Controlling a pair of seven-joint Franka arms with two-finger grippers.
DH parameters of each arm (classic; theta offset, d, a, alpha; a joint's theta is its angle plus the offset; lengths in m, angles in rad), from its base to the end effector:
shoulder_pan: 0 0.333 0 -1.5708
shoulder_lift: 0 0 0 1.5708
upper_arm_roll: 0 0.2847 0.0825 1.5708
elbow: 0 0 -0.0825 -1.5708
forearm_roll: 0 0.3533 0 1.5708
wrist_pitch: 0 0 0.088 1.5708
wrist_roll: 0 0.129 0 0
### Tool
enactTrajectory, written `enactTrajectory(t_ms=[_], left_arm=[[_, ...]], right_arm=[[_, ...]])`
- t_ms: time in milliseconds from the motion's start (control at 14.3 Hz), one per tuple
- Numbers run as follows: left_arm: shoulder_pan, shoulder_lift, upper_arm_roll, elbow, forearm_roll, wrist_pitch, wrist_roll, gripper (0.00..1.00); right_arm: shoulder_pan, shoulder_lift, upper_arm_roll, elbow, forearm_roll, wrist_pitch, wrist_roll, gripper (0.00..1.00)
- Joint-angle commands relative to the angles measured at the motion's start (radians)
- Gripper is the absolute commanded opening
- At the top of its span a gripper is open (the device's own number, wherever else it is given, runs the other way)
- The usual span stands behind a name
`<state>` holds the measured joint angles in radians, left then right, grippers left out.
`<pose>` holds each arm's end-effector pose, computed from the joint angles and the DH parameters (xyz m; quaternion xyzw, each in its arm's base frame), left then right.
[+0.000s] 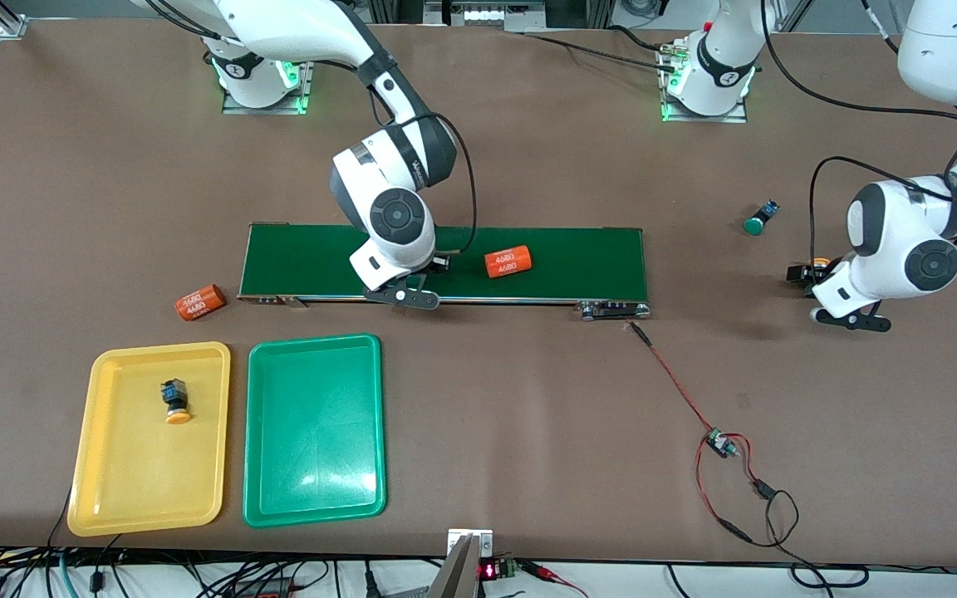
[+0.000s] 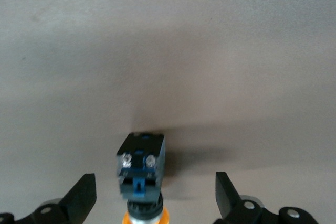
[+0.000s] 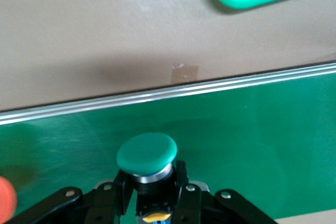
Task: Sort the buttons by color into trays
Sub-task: 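Lower the green button into the green tray while the left places its button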
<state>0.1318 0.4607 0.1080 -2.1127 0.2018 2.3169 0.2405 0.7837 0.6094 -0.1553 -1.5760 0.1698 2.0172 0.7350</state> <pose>0.4966 0.1316 0.1530 -0.9846 0.0800 0.1449 0.0562 0.4984 0.3905 0.2447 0.9928 -0.0855 -0.0793 0.0282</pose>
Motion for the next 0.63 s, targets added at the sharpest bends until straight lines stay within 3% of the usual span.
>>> enactTrajectory(t_ms=[0, 70, 280, 560], left_arm=[[-0.017, 0.027, 0.027, -0.004, -0.013, 0.035, 0.049, 0.79], [-0.015, 0.026, 0.027, -0.004, -0.013, 0.029, 0.051, 0.61], [-0.017, 0.016, 0.027, -0.003, -0.013, -0.008, 0.057, 0.28], [-0.023, -0.042, 0.018, 0.039, -0.013, -0.129, 0.054, 0.16]], right_arm=[[-0.015, -0.051, -0.009, 0.033, 0.033, -0.011, 0.023, 0.00], [-0.026, -0.053, -0.015, 0.043, 0.028, -0.011, 0.023, 0.00], [-0.073, -0.051, -0.036, 0.048, 0.017, 0.000, 0.014, 0.00], [-0.187, -0.019, -0.049, 0.123, -0.021, 0.002, -0.184, 0.00]])
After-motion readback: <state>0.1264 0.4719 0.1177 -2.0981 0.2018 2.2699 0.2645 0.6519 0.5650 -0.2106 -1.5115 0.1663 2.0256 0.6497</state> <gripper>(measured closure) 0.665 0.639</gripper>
